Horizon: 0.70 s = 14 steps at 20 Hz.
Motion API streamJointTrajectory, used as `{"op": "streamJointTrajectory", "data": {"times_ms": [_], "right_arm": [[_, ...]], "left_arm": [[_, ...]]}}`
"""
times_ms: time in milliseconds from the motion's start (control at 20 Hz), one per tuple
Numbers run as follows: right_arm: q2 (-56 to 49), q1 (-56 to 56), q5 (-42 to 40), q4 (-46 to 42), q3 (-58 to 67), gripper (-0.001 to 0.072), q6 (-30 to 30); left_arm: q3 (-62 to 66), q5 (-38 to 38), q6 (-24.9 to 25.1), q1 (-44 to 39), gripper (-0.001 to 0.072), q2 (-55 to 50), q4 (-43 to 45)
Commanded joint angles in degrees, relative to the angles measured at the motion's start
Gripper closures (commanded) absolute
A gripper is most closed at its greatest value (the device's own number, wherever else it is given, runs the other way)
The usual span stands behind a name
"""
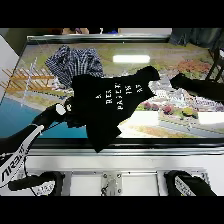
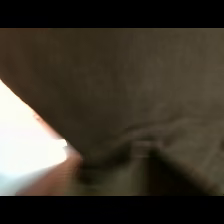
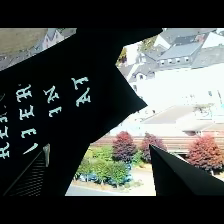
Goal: Fold the clothes and pants, and hang the long-sleeved shirts on hangers.
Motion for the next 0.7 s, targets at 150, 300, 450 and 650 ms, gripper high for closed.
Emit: {"op": "streamJointTrajectory", "data": {"times_ms": [150,300,450,650], "right_arm": [[-12.46,-0.11,-4.90,-7.10,-0.09,0.0038,14.58],[-24.04,-0.11,1.44,2.45,-0.07,0.0038,16.26],[-32.94,0.52,9.55,12.96,0.02,0.0039,16.28],[-37.05,3.04,16.83,14.49,0.04,0.0166,16.26]], "left_arm": [[7.15,-1.64,-0.13,3.78,0.0694,2.01,0.24],[5.53,-1.53,0.79,6.40,0.0694,6.16,0.24],[2.67,-1.60,0.90,7.74,0.0694,8.76,0.24],[0.85,-1.60,0.87,7.69,0.0694,9.11,0.04]]}}
